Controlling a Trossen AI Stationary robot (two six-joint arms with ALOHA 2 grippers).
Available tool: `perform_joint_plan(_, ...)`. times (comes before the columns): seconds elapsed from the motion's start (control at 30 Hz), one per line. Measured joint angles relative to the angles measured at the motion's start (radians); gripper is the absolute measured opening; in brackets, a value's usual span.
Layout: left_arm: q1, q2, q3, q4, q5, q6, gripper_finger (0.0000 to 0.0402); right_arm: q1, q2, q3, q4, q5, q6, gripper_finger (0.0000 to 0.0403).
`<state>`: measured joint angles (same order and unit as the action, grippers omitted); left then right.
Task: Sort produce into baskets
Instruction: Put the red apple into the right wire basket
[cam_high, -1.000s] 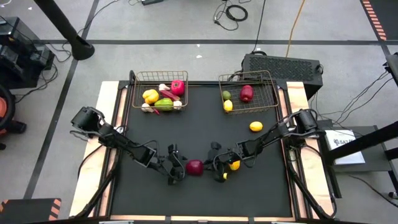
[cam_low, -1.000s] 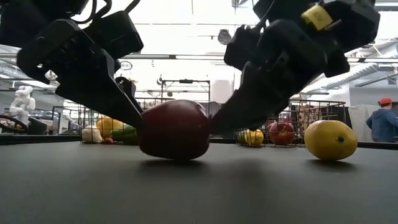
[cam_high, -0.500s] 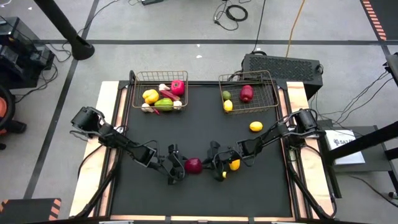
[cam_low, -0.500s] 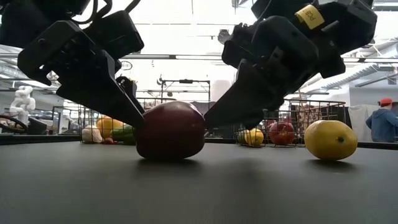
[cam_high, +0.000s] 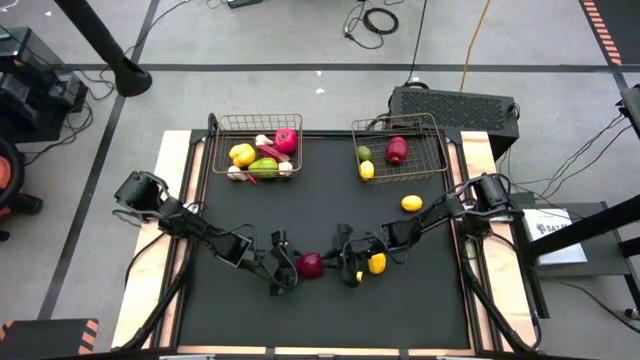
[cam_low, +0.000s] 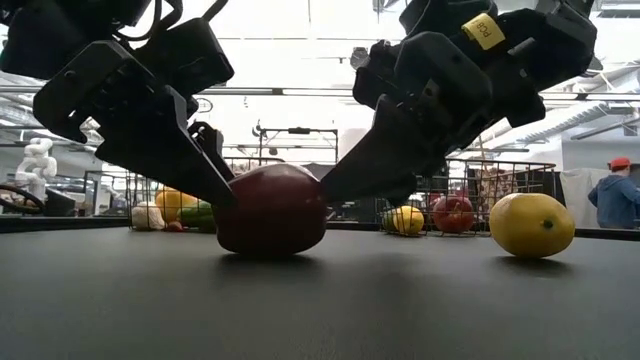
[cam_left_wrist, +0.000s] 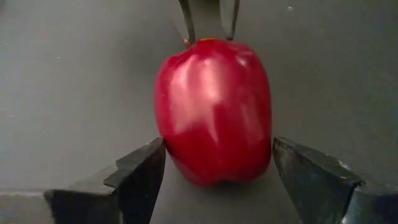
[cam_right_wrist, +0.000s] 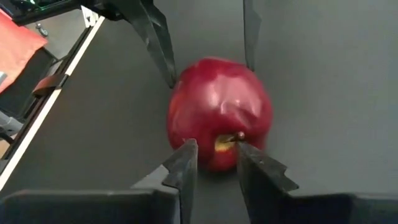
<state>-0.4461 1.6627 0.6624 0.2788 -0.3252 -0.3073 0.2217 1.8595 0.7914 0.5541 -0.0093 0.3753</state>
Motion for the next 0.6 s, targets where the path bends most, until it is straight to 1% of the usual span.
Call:
perform_joint_plan(0.23, 0.0, 0.0, 0.0, 0.005, 0.008, 0.015, 0.0299, -0.008, 0.0, 0.0, 0.026, 0.003, -0.012, 0.01)
perform_joint_plan(0.4, 0.0, 0.0, 0.0, 0.018, 0.009, 0.036, 0.0299, -0.018, 0.0, 0.0, 0.02, -0.099, 0.003, 0.01)
perform_joint_plan(0.6, 0.0, 0.0, 0.0, 0.036, 0.009, 0.036, 0.0299, -0.025, 0.0, 0.0, 0.021, -0.096, 0.006, 0.0096)
